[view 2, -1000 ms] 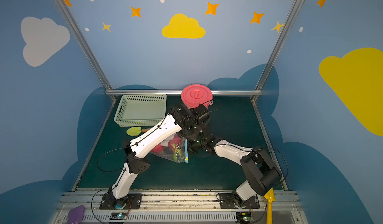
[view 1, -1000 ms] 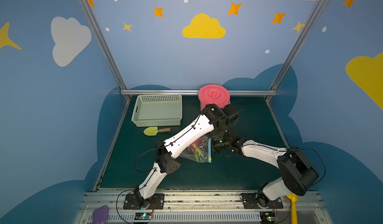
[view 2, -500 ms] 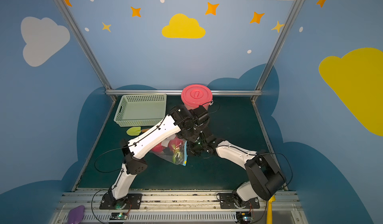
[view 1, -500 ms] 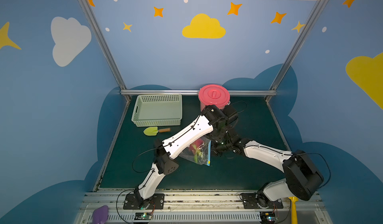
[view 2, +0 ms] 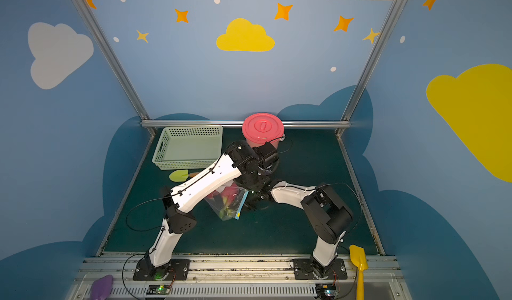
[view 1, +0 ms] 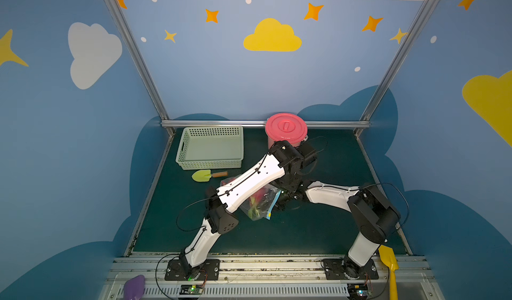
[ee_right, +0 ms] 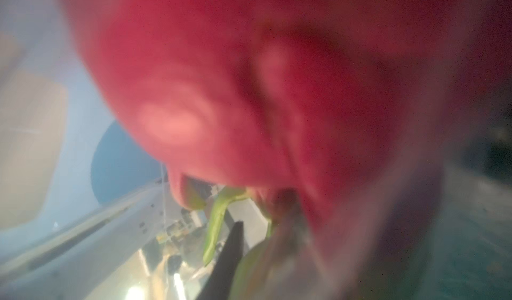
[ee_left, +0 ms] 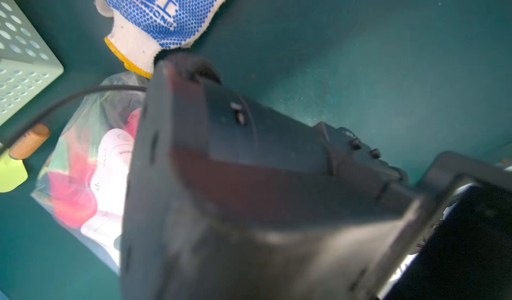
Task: Open the zip-top bag and take out the dragon fruit
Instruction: Pick up the dragon fruit from the zipper food storage bag.
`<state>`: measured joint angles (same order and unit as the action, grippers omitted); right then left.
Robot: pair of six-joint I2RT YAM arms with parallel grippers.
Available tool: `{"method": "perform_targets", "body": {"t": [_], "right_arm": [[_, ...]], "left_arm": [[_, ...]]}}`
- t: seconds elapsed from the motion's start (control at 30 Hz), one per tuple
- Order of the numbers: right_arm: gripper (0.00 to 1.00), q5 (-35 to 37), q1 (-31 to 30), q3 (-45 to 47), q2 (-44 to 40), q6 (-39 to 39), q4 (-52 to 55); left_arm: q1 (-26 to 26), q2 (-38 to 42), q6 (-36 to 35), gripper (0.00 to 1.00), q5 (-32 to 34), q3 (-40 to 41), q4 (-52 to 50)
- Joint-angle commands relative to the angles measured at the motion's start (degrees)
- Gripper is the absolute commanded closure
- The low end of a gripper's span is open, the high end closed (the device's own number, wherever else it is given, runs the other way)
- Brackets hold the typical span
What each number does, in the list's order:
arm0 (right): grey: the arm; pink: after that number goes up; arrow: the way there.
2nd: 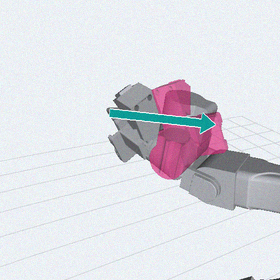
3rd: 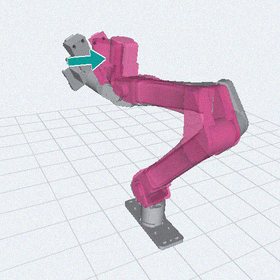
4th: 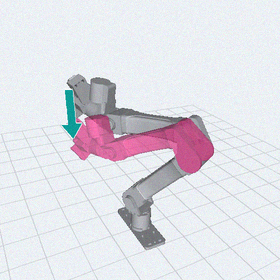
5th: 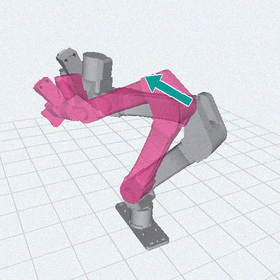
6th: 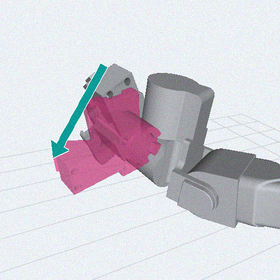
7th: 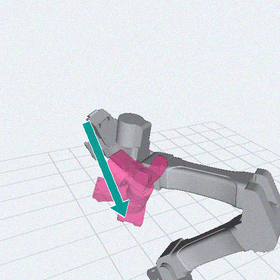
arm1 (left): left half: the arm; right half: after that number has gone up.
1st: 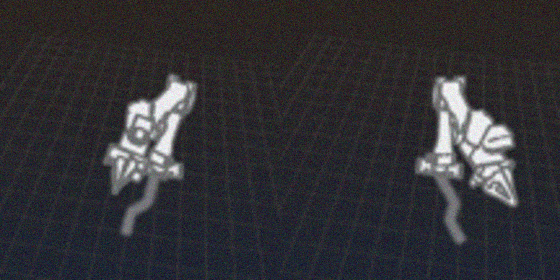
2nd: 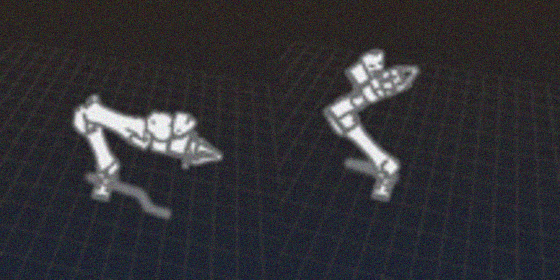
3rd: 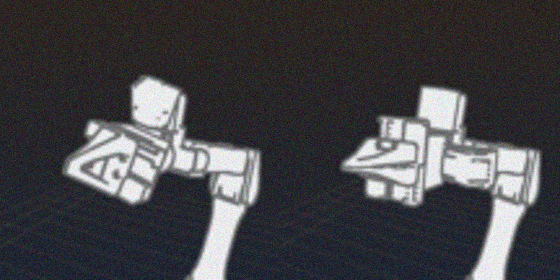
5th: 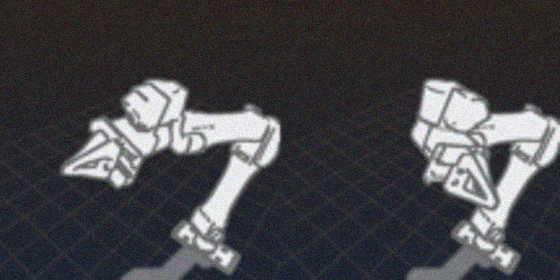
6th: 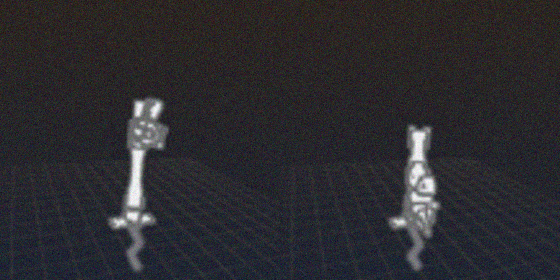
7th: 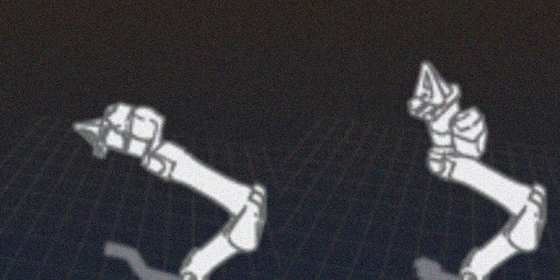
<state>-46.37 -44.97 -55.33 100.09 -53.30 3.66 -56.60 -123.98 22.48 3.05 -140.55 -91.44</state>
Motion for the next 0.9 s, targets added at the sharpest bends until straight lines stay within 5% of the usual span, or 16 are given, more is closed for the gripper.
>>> {"method": "perform_targets", "body": {"t": [0.0,0.47,0.87], "right_arm": [[1.00,3.63,-2.05,-0.30,-0.14,0.21,-2.87],[1.00,16.32,1.96,3.72,-26.41,7.98,10.99],[1.00,14.48,9.61,-0.71,-33.56,10.82,26.21]], "left_arm": [[-1.67,0.12,-0.79,0.96,-3.55,-1.80,6.23],[2.63,6.92,-2.19,0.96,1.17,14.11,10.46],[6.47,8.64,-3.41,0.96,0.12,18.08,12.75]]}}
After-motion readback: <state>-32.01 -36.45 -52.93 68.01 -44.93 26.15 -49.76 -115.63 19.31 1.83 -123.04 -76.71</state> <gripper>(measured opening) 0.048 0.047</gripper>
